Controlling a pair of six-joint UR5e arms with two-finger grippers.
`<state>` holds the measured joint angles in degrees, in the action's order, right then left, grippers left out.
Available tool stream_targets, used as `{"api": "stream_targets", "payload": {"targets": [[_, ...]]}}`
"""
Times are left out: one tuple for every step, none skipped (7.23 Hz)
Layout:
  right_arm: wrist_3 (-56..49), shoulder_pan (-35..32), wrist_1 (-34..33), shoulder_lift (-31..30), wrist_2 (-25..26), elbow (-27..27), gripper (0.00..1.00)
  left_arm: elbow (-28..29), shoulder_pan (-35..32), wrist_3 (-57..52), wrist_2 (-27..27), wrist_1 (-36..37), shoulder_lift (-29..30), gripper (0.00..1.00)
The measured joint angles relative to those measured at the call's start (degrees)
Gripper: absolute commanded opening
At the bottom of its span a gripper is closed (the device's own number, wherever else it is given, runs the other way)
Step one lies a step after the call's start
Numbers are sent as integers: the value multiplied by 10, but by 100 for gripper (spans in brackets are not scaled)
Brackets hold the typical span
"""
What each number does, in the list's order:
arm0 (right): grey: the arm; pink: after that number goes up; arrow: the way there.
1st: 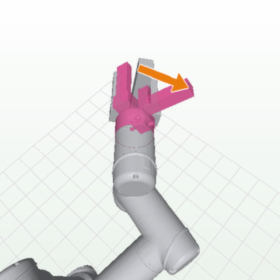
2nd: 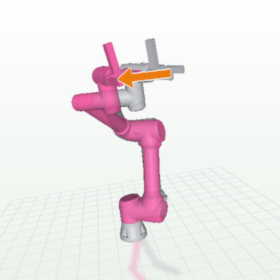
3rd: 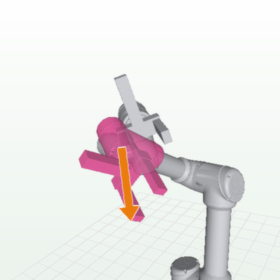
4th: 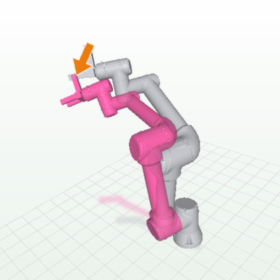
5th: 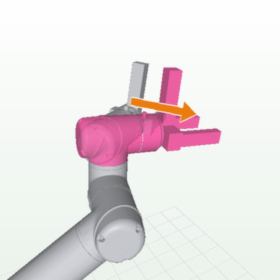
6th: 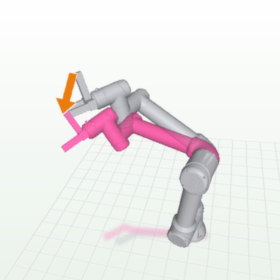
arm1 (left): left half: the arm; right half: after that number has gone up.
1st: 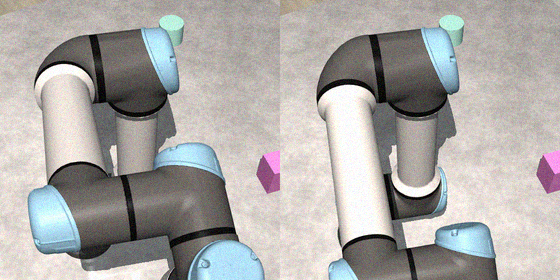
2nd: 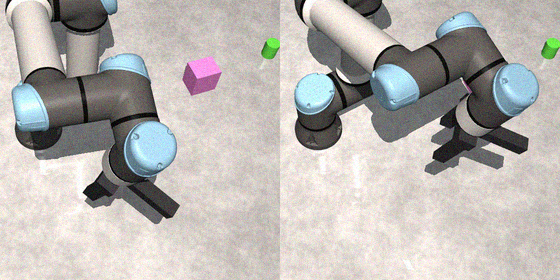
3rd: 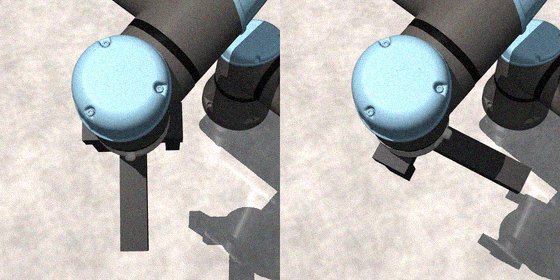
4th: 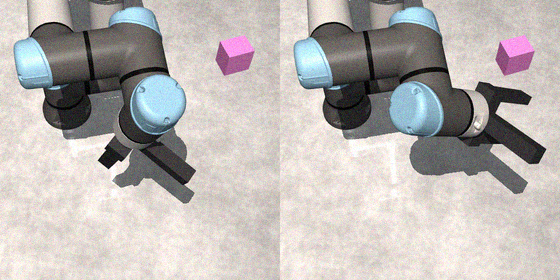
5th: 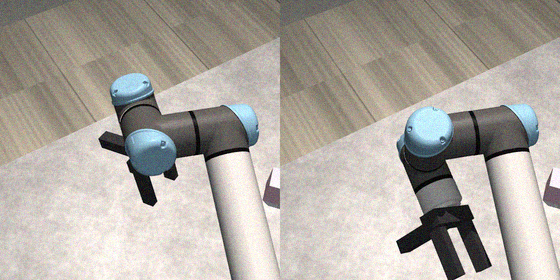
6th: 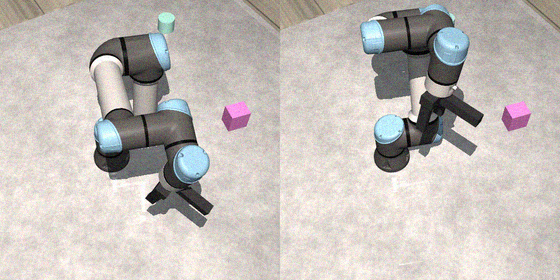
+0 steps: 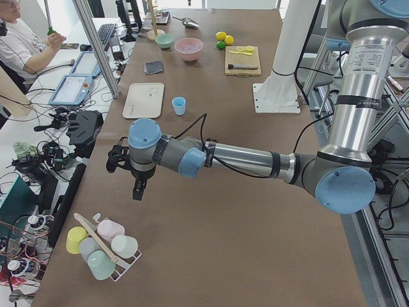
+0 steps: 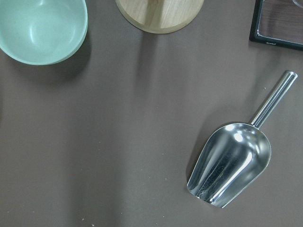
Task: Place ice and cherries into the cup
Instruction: 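Move the right gripper toward the pink bowl of ice cubes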
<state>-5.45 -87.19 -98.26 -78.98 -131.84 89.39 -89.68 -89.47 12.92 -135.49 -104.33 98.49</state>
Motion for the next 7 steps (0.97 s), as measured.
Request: {"api": "stream_targets", "payload": {"targets": [[0,0,0,0,0,0,99,0,0,0,0,0,0,98],[1,0,0,0,-1,0,99,1,0,0,0,0,0,98],[3,0,0,2,-8,0,99,1,0,0,0,0,0,98],[4,-1,0,5,-19,0,99,1,0,0,1,-1,0,98],[5,-1,0,10,-25,2,99,1,0,0,2,-1,0,98],[6,-1,0,15,-27,6,99,2,0,0,3,-1,-1,98],[6,-1,1,18,-28,8,99,2,0,0,3,-2,-1,98]]}}
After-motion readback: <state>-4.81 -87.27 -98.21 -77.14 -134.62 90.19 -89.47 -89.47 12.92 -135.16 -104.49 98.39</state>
